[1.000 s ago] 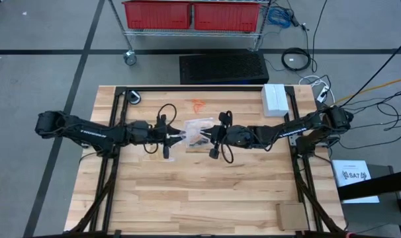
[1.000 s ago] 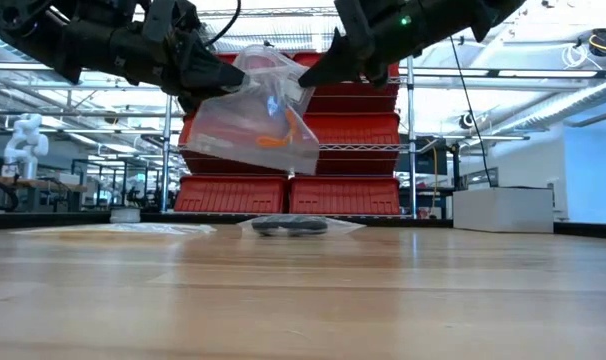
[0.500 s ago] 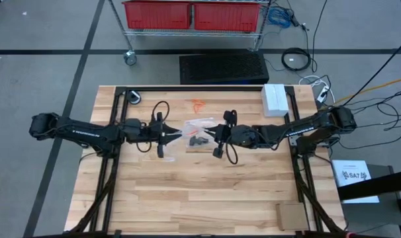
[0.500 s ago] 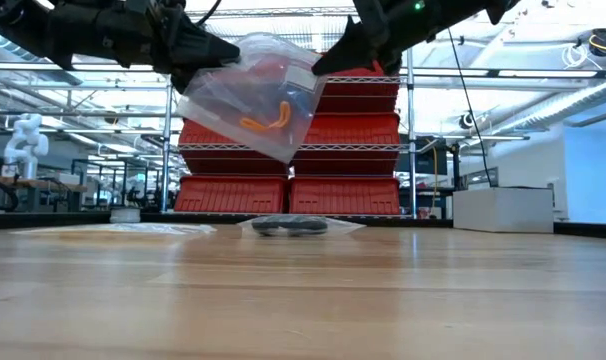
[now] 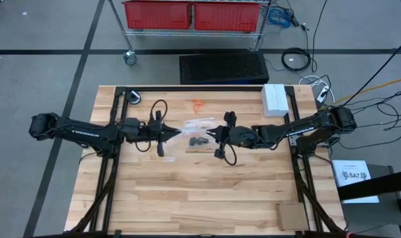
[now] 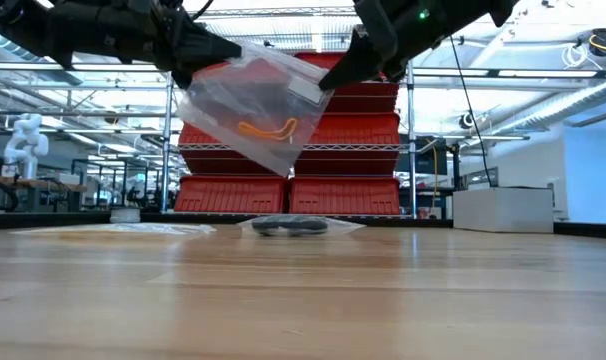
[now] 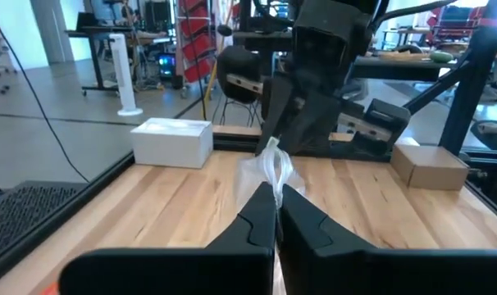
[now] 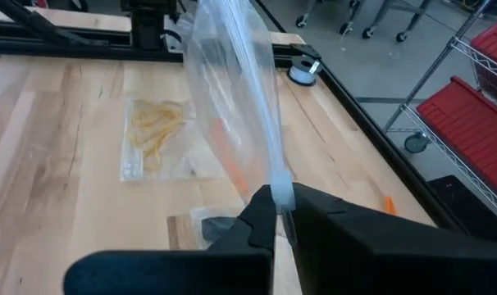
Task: Sort rubber bands
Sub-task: Put the right orange rubber band on the zip bag
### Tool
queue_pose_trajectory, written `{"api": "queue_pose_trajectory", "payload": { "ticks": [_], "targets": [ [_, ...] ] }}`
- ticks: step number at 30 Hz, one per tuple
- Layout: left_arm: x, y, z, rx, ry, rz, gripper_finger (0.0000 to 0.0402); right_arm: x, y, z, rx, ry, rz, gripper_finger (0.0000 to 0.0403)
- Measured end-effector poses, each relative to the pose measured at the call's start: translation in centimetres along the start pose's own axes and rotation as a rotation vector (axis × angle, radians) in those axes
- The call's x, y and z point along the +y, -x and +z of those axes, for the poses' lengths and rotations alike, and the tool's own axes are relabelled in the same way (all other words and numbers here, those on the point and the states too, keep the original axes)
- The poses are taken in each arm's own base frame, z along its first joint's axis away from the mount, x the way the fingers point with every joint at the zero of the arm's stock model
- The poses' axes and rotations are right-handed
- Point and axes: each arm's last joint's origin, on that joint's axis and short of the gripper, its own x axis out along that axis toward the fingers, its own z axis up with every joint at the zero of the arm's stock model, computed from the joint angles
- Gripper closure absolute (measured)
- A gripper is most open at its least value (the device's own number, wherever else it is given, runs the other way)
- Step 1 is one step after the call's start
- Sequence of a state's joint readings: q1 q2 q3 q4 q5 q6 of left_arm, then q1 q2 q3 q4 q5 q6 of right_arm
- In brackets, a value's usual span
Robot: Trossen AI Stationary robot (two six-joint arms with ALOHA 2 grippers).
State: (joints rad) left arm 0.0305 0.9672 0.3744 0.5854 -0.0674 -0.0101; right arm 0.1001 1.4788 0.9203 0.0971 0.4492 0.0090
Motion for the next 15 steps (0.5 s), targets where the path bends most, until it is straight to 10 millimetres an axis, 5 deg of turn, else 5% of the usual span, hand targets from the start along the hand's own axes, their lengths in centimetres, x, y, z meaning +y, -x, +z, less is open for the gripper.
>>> {"api": "queue_pose_trajectory", "payload": {
  "ticks": [7,15],
  "targets": [
    [0.4,-0.1,0.3,-0.001,-0.026,0.017,0.0397,0.0,0.0,0.0,-0.002,-0.003,0.002,0.0377],
    [0.2,-0.1,-0.8,0.117,-0.014,0.003,0.0397,0.0,0.1,0.8,-0.018,0.017,0.002,0.0288]
  ]
}}
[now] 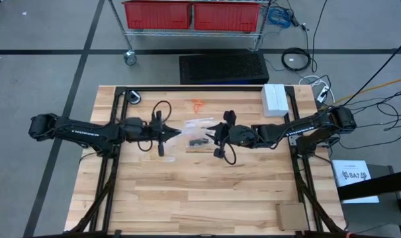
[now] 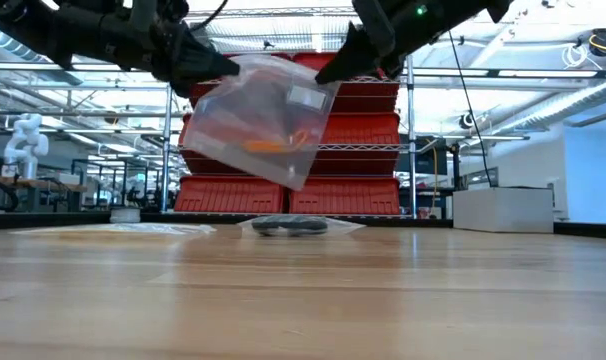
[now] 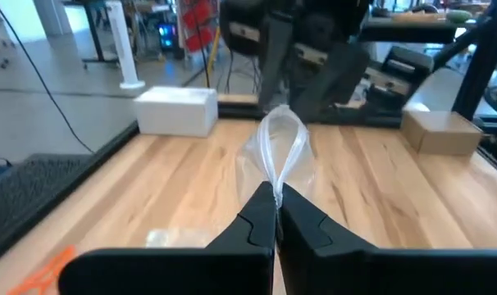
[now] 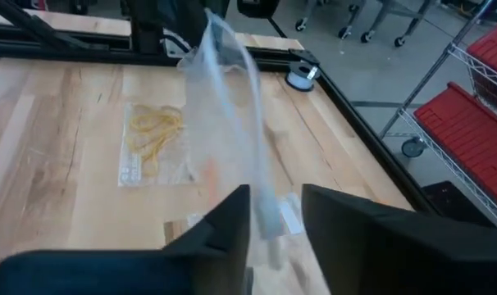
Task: Sort rubber bands
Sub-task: Put the right orange rubber band on the zip bag
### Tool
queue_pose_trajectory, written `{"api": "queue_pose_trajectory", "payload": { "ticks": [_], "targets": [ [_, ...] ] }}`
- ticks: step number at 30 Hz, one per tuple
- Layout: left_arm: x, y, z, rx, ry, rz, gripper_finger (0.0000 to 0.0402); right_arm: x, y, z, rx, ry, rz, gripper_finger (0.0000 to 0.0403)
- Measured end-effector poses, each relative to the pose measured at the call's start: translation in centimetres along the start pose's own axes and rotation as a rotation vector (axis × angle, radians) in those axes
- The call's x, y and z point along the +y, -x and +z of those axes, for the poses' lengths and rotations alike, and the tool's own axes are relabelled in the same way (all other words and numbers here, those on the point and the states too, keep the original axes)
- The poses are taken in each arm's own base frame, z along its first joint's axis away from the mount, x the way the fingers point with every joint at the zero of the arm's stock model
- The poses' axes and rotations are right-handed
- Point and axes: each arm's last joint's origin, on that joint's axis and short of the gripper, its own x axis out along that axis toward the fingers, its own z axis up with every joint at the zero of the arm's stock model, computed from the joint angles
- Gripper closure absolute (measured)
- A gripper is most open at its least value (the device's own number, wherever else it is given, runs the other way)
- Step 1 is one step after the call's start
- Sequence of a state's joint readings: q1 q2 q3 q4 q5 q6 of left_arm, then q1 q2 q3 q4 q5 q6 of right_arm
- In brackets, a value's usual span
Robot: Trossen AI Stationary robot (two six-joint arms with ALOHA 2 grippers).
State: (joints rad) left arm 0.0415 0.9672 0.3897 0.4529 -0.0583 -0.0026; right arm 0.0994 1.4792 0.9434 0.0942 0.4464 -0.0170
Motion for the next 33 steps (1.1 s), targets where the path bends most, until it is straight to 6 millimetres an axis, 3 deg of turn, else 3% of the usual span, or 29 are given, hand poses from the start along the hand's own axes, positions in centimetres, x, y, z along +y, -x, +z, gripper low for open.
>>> {"api": "queue_pose_trajectory", "payload": {
  "ticks": [8,13,17,25,28,33],
  "targets": [
    [0.0,0.0,-1.4,0.139,-0.034,0.081,0.0397,-0.8,0.9,2.0,0.016,0.041,-0.002,0.0224],
    [0.1,0.5,-2.3,0.176,-0.054,0.102,0.0397,-4.4,0.6,1.7,0.091,0.048,-0.031,0.0205],
    [0.1,1.2,-2.3,0.143,-0.069,0.068,0.0397,-9.0,-1.9,0.0,0.167,-0.031,0.02,0.0204],
    [0.3,3.0,-0.3,0.002,-0.069,0.019,0.0397,-17.2,-7.1,-5.5,0.251,-0.054,0.072,0.0205],
    [0.3,3.6,0.3,-0.039,-0.061,0.008,0.0397,-18.8,-9.0,-7.3,0.287,-0.073,0.13,0.0205],
    [0.4,4.3,0.8,-0.083,-0.06,0.007,0.0398,-19.9,-12.9,-8.1,0.351,-0.029,0.161,0.0205]
  ]
}}
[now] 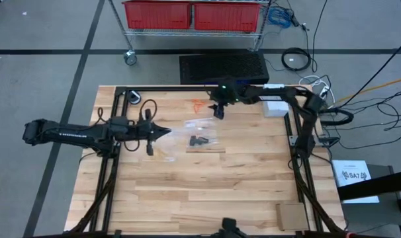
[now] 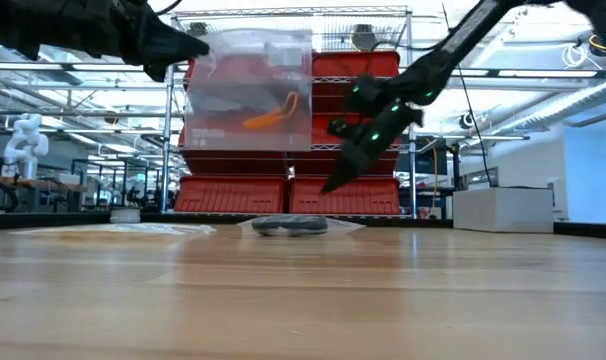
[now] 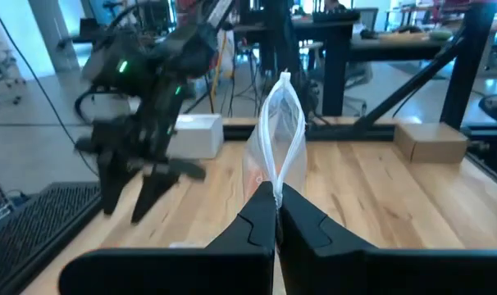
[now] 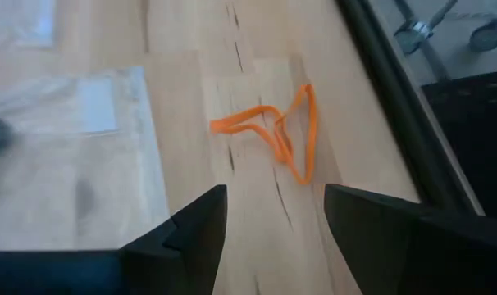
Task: Sort rubber bands
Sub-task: Put the right orange rubber band on the zip bag
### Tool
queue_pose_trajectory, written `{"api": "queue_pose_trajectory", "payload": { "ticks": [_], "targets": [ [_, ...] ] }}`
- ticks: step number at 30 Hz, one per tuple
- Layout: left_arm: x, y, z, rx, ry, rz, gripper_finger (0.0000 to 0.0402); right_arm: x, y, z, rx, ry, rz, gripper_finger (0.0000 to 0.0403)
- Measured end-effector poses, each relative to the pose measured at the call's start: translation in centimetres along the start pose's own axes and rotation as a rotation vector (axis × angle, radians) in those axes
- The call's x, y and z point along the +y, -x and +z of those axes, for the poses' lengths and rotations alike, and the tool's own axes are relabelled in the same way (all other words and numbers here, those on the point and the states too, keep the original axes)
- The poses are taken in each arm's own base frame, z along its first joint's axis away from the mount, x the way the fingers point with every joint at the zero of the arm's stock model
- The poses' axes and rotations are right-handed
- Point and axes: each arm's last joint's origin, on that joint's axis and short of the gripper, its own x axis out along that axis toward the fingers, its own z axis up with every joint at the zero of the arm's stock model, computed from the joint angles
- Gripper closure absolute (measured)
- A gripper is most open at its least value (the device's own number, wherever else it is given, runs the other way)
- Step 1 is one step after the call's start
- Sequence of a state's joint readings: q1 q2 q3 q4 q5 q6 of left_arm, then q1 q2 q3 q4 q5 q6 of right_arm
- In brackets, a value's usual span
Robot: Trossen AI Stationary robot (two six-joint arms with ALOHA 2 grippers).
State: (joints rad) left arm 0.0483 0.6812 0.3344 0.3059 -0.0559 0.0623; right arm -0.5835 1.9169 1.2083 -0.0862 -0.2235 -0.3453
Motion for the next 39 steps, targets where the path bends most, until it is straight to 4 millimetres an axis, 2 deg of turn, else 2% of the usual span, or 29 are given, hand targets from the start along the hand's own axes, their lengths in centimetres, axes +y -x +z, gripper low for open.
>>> {"api": "queue_pose_trajectory", "payload": {
  "ticks": [7,14,21,28,32,39],
  "targets": [
    [0.0,0.4,0.0,0.012,0.001,-0.001,0.0398,-2.3,-3.6,0.8,0.123,-0.011,0.018,0.0205],
    [0.0,0.4,-0.1,0.025,0.0,-0.001,0.0398,-3.1,-5.4,0.3,0.179,-0.014,0.039,0.0218],
    [0.0,0.4,-0.1,0.024,-0.007,0.0,0.0398,-3.3,-6.0,0.2,0.172,0.019,0.039,0.0285],
    [0.0,0.4,-0.1,0.025,-0.015,0.003,0.0398,-3.3,-6.1,0.1,0.177,0.049,0.039,0.0388],
    [0.1,0.4,-0.1,0.025,-0.014,0.012,0.0398,-3.0,-4.9,0.6,0.206,0.046,0.044,0.0396],
    [0.2,0.4,-0.2,0.031,0.001,0.066,0.0398,-1.3,0.8,3.6,0.28,0.064,-0.045,0.0402]
  ]
}}
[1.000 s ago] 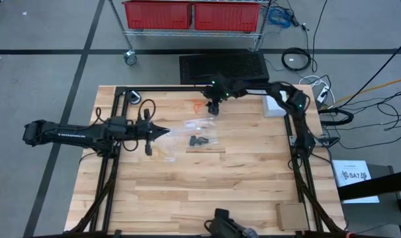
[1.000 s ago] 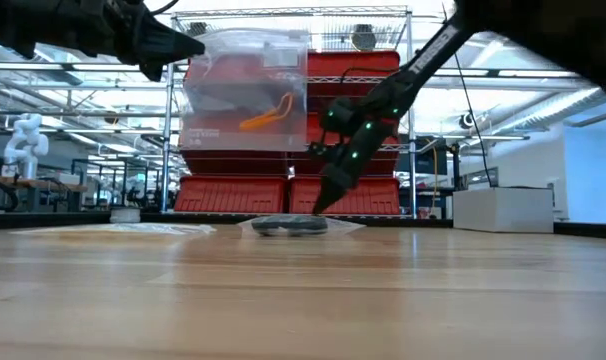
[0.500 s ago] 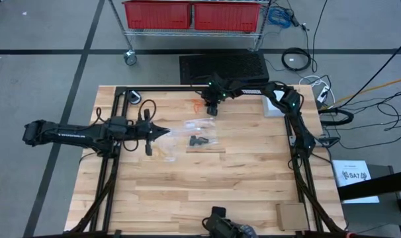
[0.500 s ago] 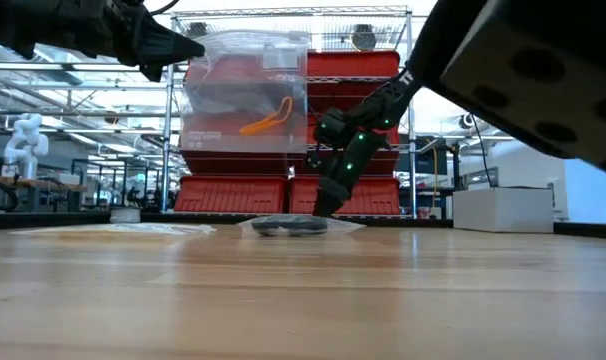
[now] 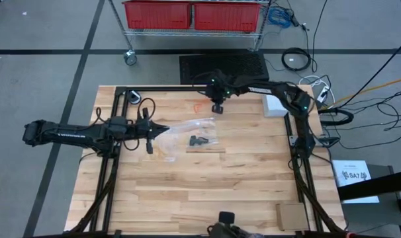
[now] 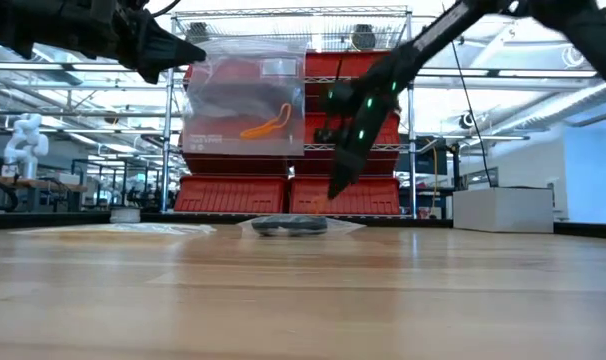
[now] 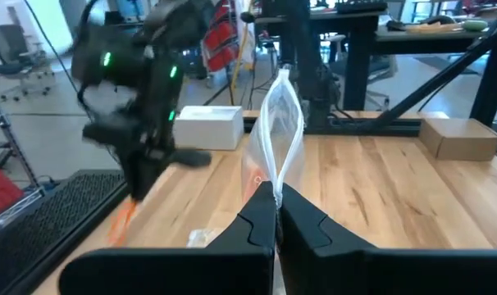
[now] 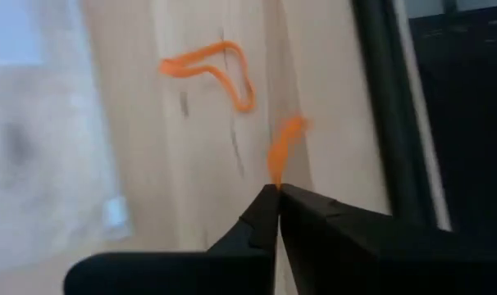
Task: Sort rubber bands
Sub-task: Put the right orange rubber band on the zip bag
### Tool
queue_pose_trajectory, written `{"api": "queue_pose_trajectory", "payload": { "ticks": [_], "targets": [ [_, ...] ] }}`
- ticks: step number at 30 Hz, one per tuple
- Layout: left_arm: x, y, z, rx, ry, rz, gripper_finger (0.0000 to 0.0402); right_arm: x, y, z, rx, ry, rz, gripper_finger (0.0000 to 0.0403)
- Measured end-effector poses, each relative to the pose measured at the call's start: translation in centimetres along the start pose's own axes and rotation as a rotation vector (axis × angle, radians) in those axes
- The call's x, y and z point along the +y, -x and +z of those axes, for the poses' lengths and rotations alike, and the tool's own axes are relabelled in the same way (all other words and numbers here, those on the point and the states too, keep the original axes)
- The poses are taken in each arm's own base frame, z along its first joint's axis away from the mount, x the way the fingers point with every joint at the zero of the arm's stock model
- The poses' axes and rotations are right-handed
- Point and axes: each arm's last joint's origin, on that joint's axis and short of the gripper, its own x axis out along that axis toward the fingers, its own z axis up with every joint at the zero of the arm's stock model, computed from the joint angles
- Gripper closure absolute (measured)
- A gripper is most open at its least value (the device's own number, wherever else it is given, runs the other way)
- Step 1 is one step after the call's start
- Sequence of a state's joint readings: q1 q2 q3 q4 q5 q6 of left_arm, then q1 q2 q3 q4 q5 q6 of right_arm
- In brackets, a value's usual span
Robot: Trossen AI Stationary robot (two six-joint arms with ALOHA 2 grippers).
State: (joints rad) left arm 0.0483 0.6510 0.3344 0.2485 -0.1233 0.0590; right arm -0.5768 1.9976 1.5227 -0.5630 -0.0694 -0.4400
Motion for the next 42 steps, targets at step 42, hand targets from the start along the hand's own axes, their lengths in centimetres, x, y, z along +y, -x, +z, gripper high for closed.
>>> {"api": "queue_pose_trajectory", "payload": {
  "ticks": [42],
  "targets": [
    [0.0,-3.4,-2.4,0.212,0.08,0.053,0.0398,17.6,13.7,5.1,-0.261,0.198,0.123,0.0403]
  ]
}}
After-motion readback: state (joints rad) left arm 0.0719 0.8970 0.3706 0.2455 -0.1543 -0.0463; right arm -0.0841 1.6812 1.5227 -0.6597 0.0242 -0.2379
